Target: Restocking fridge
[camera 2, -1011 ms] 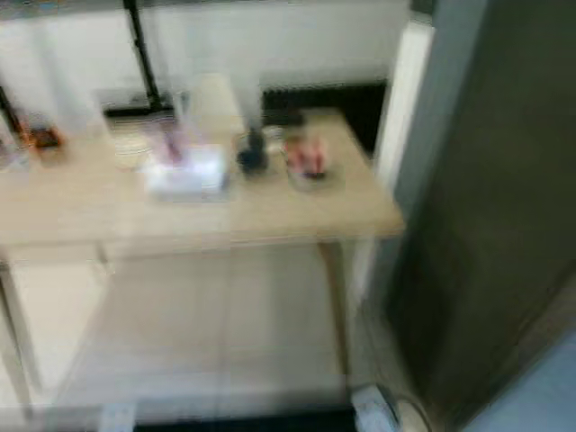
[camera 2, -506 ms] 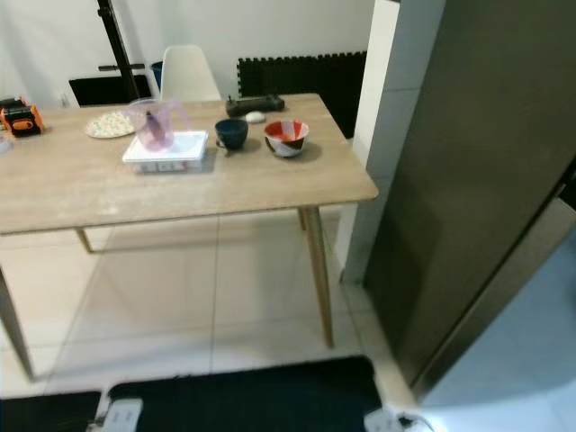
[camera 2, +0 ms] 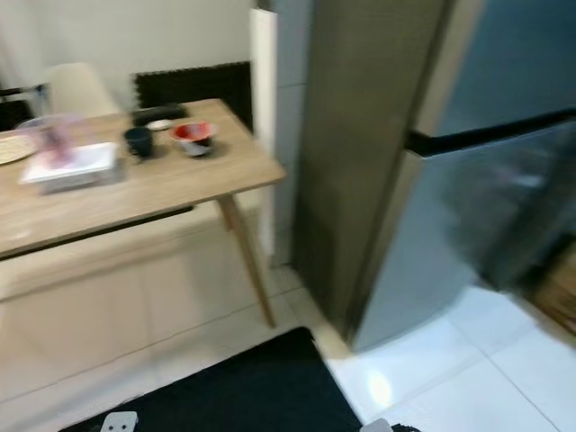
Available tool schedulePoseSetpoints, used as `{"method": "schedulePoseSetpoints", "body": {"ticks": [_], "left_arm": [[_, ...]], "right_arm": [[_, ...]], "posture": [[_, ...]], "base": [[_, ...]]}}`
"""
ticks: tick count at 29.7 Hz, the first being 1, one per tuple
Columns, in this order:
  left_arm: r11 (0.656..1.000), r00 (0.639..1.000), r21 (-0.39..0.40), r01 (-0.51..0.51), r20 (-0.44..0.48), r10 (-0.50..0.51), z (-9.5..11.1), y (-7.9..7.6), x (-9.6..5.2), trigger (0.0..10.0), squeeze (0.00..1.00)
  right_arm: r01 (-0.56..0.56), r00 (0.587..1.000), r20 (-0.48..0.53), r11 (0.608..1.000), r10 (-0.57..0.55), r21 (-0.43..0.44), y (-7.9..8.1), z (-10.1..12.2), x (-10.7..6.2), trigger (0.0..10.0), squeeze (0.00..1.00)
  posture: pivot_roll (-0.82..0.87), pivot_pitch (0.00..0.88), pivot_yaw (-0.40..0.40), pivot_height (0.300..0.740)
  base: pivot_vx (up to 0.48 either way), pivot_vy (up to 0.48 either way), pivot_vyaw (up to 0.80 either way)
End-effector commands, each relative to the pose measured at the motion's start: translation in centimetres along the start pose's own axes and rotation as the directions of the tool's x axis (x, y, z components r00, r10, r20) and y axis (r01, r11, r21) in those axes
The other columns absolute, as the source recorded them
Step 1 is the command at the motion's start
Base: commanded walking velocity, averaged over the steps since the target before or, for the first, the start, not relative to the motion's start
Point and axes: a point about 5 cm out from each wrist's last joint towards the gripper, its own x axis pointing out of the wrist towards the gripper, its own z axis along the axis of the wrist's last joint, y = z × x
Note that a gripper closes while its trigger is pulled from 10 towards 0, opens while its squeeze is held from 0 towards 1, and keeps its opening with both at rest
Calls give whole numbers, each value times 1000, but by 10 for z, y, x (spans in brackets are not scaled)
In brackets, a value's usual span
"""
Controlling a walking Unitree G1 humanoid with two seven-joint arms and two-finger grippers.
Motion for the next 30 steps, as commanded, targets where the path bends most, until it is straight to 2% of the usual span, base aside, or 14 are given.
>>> {"method": "schedulePoseSetpoints", "body": {"ticks": [1,10,30], "left_arm": [[1000,1000,11,-1,8,1,2,-1,0,10000,0],[1000,1000,17,-1,8,0,2,-2,0,10000,0],[999,1000,30,12,-16,-11,-1,-2,0,10000,0]], "right_arm": [[-2,1000,4,1000,2,2,0,2,0,10000,0],[-2,1000,-2,1000,2,7,2,0,0,10000,0],[-9,1000,18,1000,9,11,4,4,0,10000,0]], "posture": [[-122,0,21,740],[-123,0,23,740],[-121,0,22,740]], "base": [[0,0,-800],[0,0,-800],[0,0,0]]}}
